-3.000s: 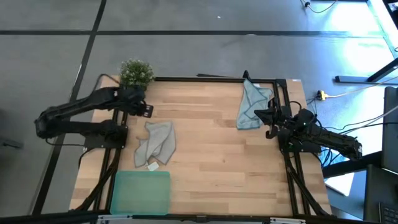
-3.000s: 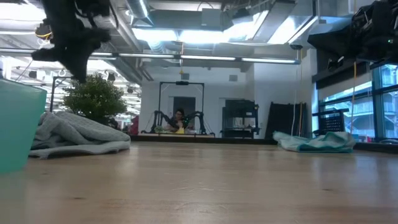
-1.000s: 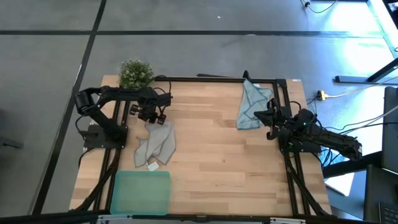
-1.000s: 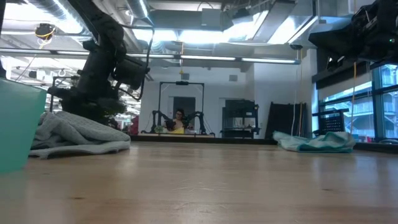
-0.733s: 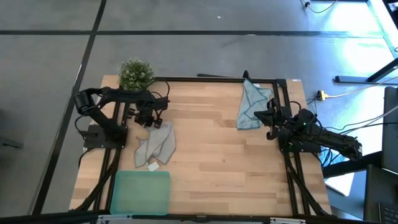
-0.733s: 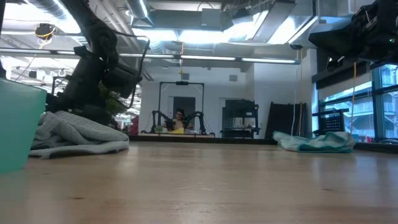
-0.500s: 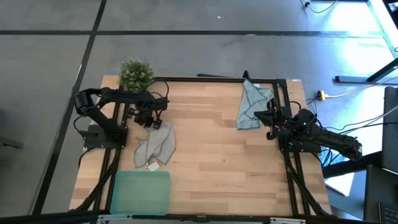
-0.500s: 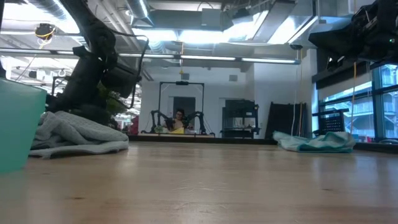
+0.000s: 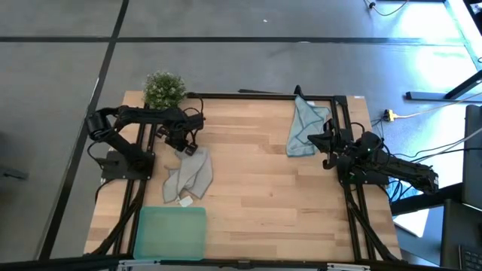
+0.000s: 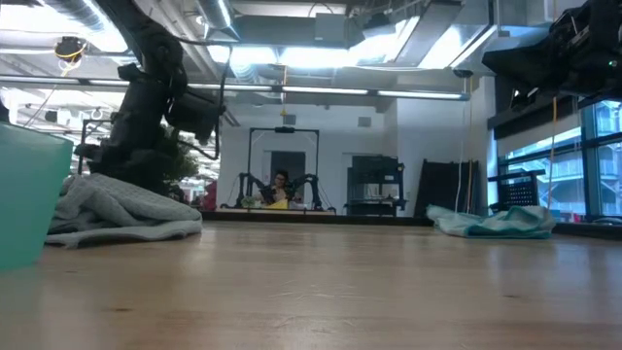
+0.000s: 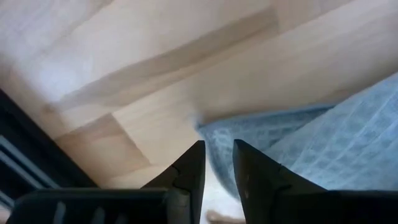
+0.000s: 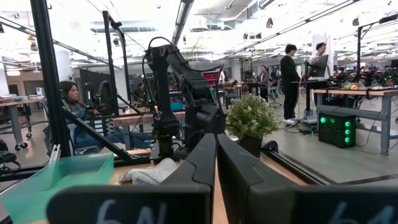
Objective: Roll microfiber towels into tight, uniform cylinder then place into a basket
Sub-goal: Roll the gray microfiber cloth
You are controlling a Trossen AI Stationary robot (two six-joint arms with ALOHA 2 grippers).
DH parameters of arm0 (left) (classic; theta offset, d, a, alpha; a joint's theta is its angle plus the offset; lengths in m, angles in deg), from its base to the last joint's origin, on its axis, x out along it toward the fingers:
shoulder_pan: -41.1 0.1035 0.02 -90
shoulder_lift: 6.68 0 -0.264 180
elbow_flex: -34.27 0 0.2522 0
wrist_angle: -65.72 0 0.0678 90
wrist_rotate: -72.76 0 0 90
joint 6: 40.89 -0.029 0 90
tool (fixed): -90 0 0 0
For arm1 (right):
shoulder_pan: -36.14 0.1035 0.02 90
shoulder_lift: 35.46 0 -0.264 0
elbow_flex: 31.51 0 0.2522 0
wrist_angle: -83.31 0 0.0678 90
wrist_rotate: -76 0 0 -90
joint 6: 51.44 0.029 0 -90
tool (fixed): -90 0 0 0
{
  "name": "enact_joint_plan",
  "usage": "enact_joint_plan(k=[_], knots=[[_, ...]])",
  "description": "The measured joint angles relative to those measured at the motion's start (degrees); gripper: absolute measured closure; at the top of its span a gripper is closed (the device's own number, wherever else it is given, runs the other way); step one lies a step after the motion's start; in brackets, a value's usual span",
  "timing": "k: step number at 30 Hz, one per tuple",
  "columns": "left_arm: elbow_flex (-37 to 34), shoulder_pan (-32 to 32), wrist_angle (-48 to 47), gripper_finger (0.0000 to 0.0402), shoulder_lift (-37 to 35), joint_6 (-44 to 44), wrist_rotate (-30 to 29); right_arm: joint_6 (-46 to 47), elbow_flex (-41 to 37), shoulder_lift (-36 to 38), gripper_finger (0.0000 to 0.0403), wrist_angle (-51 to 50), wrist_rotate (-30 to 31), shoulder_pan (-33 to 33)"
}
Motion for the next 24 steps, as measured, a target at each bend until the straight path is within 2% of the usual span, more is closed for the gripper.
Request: enact_joint_plan(k=[18, 24], knots=[[-2.72, 0.25, 3.32, 0.0325, -0.10, 1.38, 0.68, 0.00, 0.00, 0.00, 0.0384, -0.02, 0.00, 0.02], [-2.69, -0.09, 1.95, 0.0324, -0.12, 1.03, -1.98, 0.00, -0.02, 0.00, 0.0384, -0.02, 0.00, 0.00]])
